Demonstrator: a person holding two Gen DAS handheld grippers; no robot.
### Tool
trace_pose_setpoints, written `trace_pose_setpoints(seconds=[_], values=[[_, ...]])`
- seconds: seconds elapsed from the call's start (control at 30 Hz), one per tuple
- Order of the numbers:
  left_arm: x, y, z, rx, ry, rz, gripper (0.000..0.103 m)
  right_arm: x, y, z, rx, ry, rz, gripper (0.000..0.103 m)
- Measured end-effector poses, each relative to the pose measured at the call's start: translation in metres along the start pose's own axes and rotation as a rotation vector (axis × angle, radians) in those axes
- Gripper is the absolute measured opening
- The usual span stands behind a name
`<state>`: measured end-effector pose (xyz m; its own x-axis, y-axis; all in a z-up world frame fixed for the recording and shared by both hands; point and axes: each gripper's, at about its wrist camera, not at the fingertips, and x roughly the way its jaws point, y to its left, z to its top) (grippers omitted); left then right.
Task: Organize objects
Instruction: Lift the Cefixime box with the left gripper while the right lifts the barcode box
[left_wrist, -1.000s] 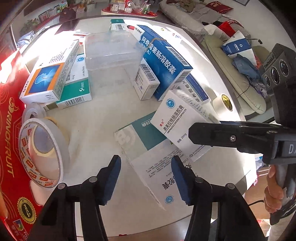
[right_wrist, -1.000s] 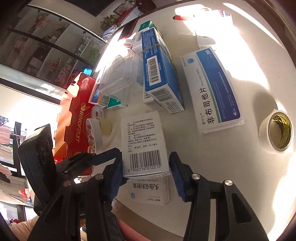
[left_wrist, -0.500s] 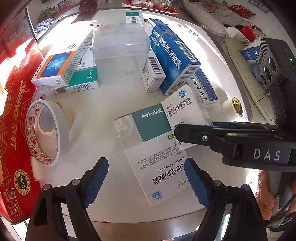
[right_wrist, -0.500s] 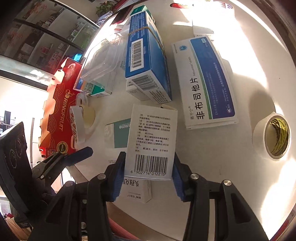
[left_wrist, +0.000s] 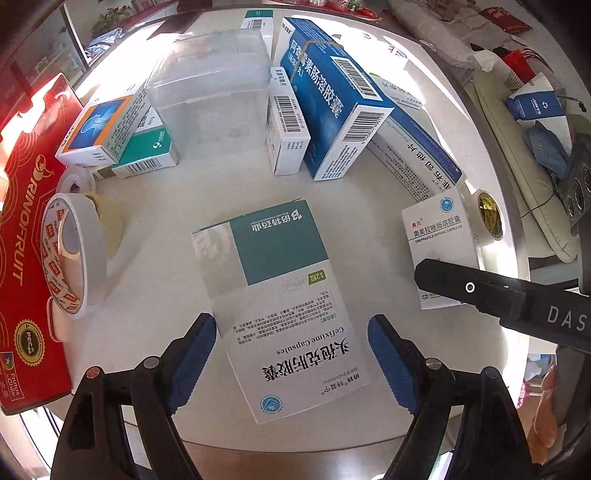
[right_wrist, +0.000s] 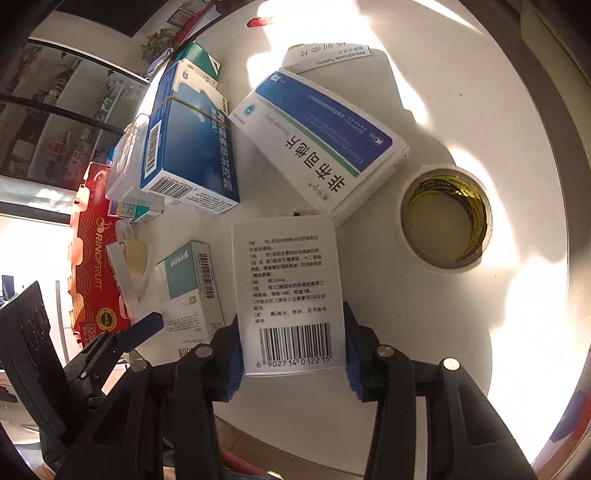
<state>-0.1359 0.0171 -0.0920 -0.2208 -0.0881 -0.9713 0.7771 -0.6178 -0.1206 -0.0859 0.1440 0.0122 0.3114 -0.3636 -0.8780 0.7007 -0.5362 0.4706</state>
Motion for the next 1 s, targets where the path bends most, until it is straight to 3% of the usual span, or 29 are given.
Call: trace_pose_setpoints(seconds=[0.2,0.3,0.47,0.53,0.57,0.6,0.7,0.83,1.0], values=[[0.018,0.008,0.009,-0.104,0.065,0.005,0.095,0.002,0.009,0.004,-0.026,0.007,-0.016,0.049],[0.023,0.015,0.015,-0.147,0.081,-0.014,0.1,0.006,0.017,0.005,-0.052,0.021,-0.017,0.063],[0.031,0.018,0.019,-0.126,0.074,-0.025,0.103,0.009,0.024,0.007,-0.079,0.026,-0.042,0.069],[0.032,0.021,0.019,-0.078,0.048,-0.037,0.098,0.009,0.025,0.006,-0.086,0.019,-0.06,0.064],[0.031,0.022,0.018,-0.046,0.028,-0.034,0.094,0.009,0.024,0.005,-0.087,0.015,-0.067,0.055],[0.029,0.023,0.018,-0.011,0.003,-0.034,0.081,0.008,0.02,0.004,-0.077,0.013,-0.053,0.055],[0.031,0.035,0.015,0.046,-0.042,-0.108,0.08,0.005,0.013,0.0,-0.047,-0.013,-0.027,0.054],[0.029,0.042,0.003,0.117,-0.13,-0.11,0.079,-0.005,0.004,-0.009,-0.014,-0.084,0.028,0.05],[-0.019,0.03,-0.016,0.223,-0.319,-0.095,0.079,-0.013,-0.002,-0.03,0.055,-0.165,0.138,0.05]])
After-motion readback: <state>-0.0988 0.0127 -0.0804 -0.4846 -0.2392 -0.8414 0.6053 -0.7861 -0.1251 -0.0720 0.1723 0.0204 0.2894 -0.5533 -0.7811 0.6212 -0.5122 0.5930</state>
